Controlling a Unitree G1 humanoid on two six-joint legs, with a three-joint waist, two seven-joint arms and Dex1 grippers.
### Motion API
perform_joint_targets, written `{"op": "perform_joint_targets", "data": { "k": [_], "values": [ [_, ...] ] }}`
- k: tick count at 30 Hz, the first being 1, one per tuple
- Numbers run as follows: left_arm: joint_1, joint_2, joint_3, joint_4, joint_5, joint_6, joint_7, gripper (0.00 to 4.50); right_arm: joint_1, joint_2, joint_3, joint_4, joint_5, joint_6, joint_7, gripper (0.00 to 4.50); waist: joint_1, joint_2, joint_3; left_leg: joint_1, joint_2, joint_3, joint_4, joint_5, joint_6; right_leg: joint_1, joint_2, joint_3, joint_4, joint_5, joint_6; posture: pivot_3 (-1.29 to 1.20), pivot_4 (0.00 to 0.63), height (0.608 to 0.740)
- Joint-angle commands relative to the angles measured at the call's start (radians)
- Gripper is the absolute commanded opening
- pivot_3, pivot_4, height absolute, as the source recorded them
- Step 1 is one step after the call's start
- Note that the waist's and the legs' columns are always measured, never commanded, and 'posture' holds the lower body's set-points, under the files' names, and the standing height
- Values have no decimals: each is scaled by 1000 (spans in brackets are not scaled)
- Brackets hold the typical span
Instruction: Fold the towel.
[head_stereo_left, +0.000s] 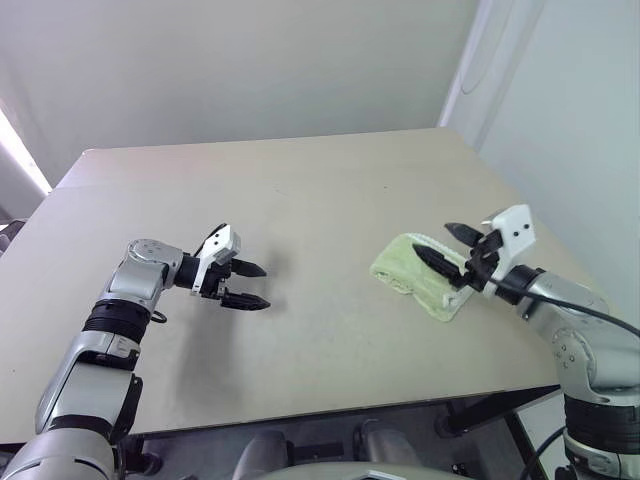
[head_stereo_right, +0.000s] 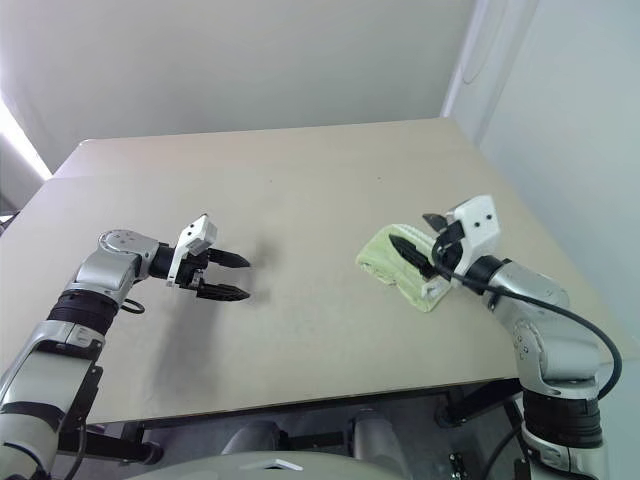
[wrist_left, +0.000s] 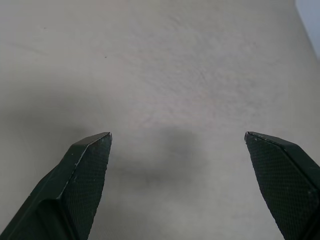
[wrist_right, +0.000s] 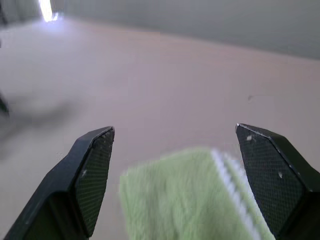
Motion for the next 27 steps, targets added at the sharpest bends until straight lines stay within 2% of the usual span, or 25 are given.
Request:
{"op": "perform_joint_targets", "data": {
  "k": [1,8,12,14,17,21,27],
  "values": [
    [-27,1,34,-23,-23,26,-3,4500,-21,31,40,97,-56,-70,-54,4066,0,0,0,0,0,0,0,0,0,0,0,0,0,0,0,0,0,740],
    [-37,7,70,-86,-79,139,-8,4500,-58,97,148,397,-206,-271,-128,4066,-4,0,0,-1,0,0,0,0,0,0,0,0,0,0,0,0,0,740],
    [-28,18,78,-117,-89,158,-11,4500,-80,92,248,637,-359,-392,-186,4066,-6,0,0,1,0,1,0,0,0,0,0,1,0,0,0,0,0,740],
    [-24,17,83,-129,-94,166,0,4500,-70,90,281,679,-391,-418,-181,4066,-8,-1,-2,2,0,1,0,0,0,1,0,1,1,0,0,0,0,740],
    [-18,15,88,-151,-103,186,9,4500,-65,90,272,671,-385,-427,-176,4066,-10,-6,-4,4,0,0,0,0,0,4,0,1,1,0,0,0,0,740],
    [-6,18,89,-176,-113,201,20,4500,-66,70,194,566,-303,-376,-149,4066,-10,-6,-4,6,0,0,0,0,0,7,0,1,0,0,0,0,0,740],
    [-9,21,102,-176,-117,215,30,4500,-72,49,17,249,-21,-144,-77,4066,-3,0,-1,0,0,-1,0,0,0,0,0,1,1,0,0,0,0,740]
  ]
}}
